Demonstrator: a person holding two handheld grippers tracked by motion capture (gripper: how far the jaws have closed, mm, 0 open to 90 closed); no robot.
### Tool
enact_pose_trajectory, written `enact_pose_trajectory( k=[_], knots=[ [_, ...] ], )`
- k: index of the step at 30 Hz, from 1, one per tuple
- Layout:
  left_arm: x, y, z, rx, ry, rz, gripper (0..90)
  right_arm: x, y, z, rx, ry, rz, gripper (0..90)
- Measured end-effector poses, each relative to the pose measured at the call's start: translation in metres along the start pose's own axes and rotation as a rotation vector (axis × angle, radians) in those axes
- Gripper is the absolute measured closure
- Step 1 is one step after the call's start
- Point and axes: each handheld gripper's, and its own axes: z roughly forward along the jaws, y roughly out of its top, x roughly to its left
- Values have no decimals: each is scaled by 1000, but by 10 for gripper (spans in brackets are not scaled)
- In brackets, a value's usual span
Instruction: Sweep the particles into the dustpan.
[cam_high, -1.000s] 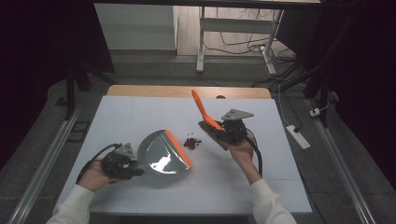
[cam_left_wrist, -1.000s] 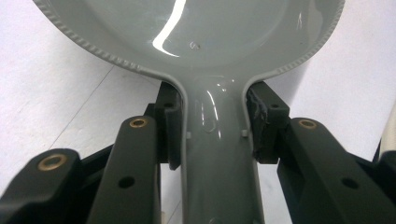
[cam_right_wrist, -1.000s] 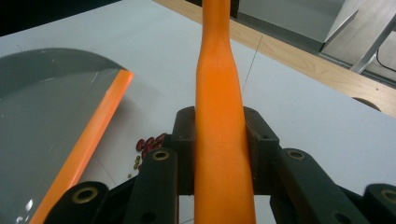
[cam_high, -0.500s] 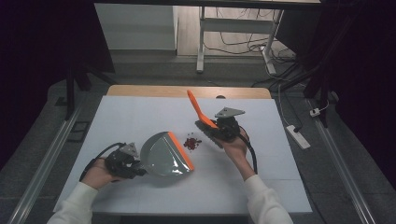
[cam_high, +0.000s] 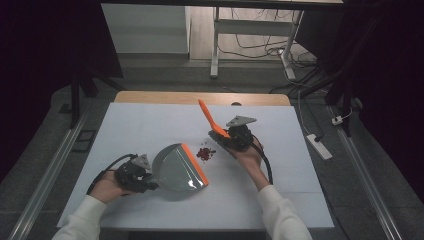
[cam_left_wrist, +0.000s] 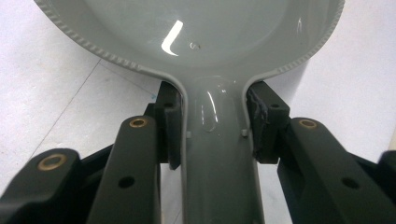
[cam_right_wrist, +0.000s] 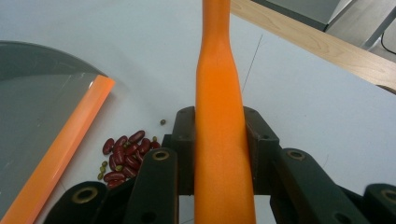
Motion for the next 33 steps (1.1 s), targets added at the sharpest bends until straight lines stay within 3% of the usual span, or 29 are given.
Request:
enact_pose_trajectory(
  k=[12, 21, 28, 33],
  knots=[
    [2, -1, 4, -1, -15, -20, 621, 0, 1, 13, 10, 0, -11, 702],
    [2, -1, 5, 2, -18, -26, 621, 9, 2, 26, 40, 17, -53, 703],
    [2, -1, 6, -1, -20, -29, 621, 15, 5, 30, 48, 32, -54, 703],
    [2, -1, 7, 3, -18, -24, 621, 22, 6, 30, 62, 40, -92, 703]
  ],
)
